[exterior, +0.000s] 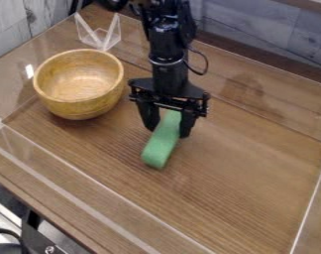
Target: Move green stick from inside the wooden bowl to the table next to it
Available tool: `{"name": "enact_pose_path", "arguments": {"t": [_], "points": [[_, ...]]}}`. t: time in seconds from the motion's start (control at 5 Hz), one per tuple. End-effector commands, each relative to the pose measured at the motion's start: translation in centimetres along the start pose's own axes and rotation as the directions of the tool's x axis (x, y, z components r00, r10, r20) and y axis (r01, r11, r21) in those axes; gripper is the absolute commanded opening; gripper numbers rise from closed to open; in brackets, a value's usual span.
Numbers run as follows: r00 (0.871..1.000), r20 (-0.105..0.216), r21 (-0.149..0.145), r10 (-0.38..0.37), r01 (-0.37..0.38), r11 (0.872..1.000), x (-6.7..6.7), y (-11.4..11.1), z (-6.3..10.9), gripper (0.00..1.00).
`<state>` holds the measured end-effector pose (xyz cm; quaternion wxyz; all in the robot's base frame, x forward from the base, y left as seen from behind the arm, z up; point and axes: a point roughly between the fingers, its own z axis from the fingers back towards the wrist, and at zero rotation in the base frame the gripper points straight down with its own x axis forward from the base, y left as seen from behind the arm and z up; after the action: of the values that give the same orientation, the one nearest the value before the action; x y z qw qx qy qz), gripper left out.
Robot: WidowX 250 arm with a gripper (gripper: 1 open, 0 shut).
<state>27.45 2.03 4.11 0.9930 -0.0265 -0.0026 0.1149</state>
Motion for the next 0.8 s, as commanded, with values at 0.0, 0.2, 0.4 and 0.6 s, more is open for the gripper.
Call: {"name": "enact_pose_path", "arguments": {"t": [0.0, 0.2, 0.4, 0.6], "points": [[1.0, 0.028, 0.0, 0.001, -0.001, 1.0, 0.56, 0.35, 1.4, 1.0], [1.0, 0.03, 0.004, 0.002, -0.002, 1.0, 0.6, 0.61, 1.31, 1.0], [0.999, 0.036, 0.007, 0.004, -0.004, 1.0, 0.64, 0.83, 1.26, 1.0], [0.999, 0.039, 0.013, 0.005, -0.005, 1.0, 0.6, 1.02, 0.8, 1.0]]}}
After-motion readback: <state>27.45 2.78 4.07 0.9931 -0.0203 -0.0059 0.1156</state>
